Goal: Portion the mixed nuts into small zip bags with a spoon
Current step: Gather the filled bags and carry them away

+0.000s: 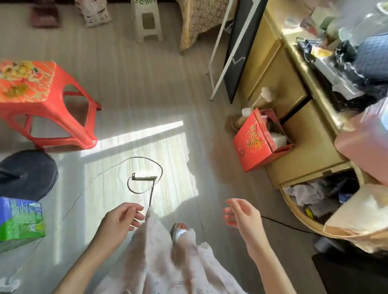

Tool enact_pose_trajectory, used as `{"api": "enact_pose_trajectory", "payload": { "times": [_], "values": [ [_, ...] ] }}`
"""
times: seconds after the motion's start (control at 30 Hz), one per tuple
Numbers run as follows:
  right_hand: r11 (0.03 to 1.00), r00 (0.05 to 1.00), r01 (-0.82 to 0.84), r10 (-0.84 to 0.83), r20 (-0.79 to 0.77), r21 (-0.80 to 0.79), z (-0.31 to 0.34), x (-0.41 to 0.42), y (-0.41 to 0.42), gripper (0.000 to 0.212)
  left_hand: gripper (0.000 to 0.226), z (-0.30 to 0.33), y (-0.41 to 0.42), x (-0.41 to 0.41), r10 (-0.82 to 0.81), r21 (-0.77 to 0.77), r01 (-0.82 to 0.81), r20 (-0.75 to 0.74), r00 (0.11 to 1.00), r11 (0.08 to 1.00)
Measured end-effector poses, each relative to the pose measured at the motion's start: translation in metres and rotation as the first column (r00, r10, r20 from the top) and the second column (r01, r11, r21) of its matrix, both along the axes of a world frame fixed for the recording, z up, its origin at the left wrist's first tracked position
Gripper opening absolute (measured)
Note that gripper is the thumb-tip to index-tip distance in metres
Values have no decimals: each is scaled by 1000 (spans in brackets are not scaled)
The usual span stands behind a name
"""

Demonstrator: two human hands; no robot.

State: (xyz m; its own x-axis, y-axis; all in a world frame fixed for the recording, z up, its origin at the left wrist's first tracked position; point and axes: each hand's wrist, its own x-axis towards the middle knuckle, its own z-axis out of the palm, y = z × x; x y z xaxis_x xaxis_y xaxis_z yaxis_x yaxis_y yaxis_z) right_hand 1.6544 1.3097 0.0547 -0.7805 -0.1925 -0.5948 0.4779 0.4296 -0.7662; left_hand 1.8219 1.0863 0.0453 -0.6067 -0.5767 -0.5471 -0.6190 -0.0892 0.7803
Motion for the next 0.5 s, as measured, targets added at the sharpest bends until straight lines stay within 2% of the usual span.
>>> {"api": "enact_pose_trajectory", "payload": {
  "times": [0.27,0.4,0.5],
  "values": [
    [997,996,-78,77,40,25,-13,-111,-71,15,24,-12,-61,-92,262,48,-262,1,965,964],
    [995,995,-90,88,57,31,-21,-176,-121,14,26,-22,-114,-157,277,47,-276,2,961,960],
    [996,996,-86,84,43,35,-21,-228,-169,14,26,-22,-166,-215,202,4,-202,16,979,979]
  ]
}}
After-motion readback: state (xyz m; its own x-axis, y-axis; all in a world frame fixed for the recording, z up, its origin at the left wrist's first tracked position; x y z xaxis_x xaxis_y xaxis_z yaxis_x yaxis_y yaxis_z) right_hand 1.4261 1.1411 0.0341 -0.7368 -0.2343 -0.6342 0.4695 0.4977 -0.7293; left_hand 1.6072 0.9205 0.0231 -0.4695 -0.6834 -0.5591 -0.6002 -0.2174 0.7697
